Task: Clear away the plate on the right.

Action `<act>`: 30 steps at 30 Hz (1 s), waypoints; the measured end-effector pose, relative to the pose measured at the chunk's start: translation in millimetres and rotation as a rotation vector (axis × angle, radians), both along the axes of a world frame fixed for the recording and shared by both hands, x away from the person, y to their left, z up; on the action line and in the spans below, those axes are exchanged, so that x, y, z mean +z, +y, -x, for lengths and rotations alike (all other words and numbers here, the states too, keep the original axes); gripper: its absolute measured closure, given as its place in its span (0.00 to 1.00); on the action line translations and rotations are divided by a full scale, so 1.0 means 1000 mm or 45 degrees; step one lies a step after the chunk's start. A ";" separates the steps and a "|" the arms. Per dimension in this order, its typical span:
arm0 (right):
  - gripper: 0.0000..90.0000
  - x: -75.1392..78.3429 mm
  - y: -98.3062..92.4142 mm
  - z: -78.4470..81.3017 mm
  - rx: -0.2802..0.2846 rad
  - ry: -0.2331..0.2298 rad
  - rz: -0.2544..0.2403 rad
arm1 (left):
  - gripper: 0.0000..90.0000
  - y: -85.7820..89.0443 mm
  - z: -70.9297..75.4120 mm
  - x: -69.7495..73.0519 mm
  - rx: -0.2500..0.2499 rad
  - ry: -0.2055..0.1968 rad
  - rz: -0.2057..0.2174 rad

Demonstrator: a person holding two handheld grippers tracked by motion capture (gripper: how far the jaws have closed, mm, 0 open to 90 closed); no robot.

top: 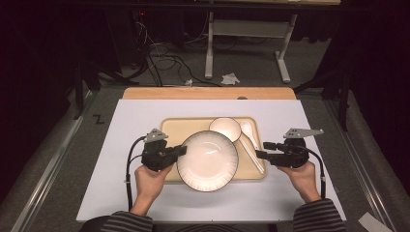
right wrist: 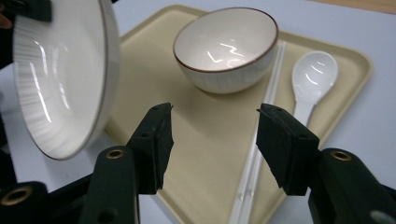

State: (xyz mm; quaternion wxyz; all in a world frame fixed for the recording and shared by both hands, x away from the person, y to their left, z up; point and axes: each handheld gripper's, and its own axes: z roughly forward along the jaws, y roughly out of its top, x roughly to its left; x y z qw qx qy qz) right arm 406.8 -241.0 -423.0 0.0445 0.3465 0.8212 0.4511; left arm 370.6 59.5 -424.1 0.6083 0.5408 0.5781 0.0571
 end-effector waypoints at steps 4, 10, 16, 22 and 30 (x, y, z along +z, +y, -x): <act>0.52 0.002 -0.004 0.002 0.002 -0.014 -0.031 | 0.94 0.014 0.003 0.004 0.043 -0.025 0.005; 0.49 0.001 -0.009 0.002 -0.019 -0.029 -0.036 | 0.94 0.039 0.007 0.006 0.095 -0.025 0.038; 0.48 -0.007 -0.016 0.002 -0.085 -0.029 0.033 | 0.94 0.061 0.007 0.006 0.133 -0.014 0.067; 0.47 -0.016 -0.031 0.001 -0.195 -0.010 0.062 | 0.94 0.078 0.006 0.005 0.147 0.004 0.113; 0.46 -0.025 -0.048 0.000 -0.320 -0.024 0.148 | 0.94 0.090 0.001 0.002 0.180 0.021 0.157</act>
